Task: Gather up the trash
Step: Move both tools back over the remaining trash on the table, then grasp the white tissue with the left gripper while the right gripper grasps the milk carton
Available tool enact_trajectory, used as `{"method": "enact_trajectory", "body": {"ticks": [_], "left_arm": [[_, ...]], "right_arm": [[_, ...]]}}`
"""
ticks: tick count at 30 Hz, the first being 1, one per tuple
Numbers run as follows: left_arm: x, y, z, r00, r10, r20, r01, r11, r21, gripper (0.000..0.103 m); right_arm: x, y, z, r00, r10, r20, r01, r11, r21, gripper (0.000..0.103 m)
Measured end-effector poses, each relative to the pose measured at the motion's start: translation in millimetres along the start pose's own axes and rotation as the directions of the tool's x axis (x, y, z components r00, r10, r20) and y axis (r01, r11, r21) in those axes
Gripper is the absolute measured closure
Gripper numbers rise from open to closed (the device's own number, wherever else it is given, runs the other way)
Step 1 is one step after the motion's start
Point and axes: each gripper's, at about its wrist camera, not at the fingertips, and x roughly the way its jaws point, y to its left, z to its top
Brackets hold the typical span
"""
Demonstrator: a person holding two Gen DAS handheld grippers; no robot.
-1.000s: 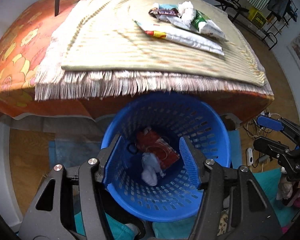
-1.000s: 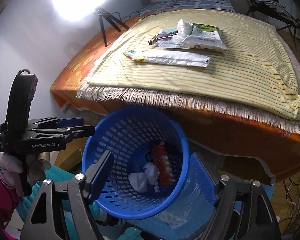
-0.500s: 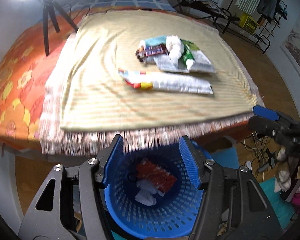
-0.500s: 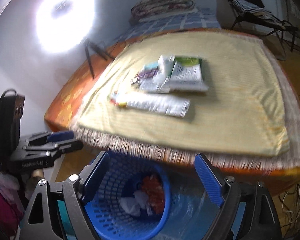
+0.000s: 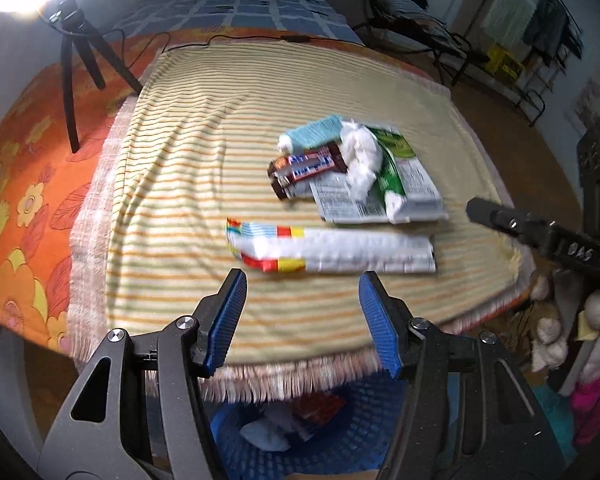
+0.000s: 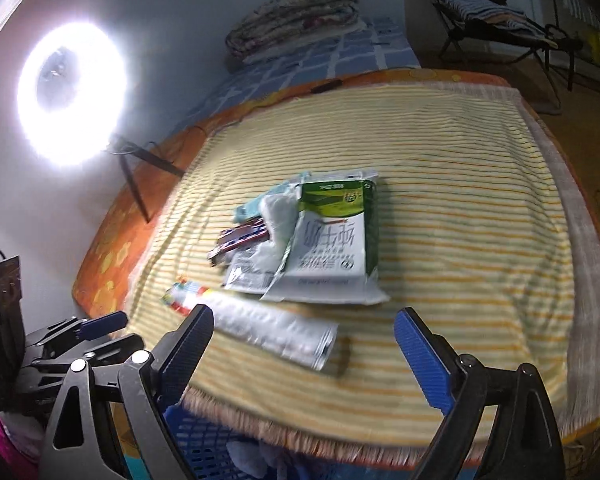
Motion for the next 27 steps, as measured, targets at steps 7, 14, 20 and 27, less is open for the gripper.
{"method": "enact_trajectory", "body": {"ticks": [7,14,20,27], "left_arm": [[5.5,12.7,33.2,0.999,-0.035,0.032,0.038,0.995,-0.094,0.043],[13.0,10.1,52.2,0.997,-0.061,0.047,0.066,0.992,-0.107,0.043],[20.6,8.7,61.9,0.996,-0.074,0.046,0.079,0.990,-0.116,0.043],[31.5,8.2,69.7,0.996,-0.083,0.039,0.087,0.987,-0.137,0.043]], "right_arm": [[31.6,-9.8,22.7,0.999,0.003,-0.035,-0.002,1.000,0.027,0.010],[55.9,-0.6,34.5,0.998,-0.002,-0.059,0.002,1.000,-0.003,0.010],[73.2,0.6,38.1,0.995,-0.062,-0.078,0.058,0.997,-0.055,0.010],[82.9,-18.8,35.6,0.991,-0.069,-0.110,0.066,0.997,-0.032,0.018]]}}
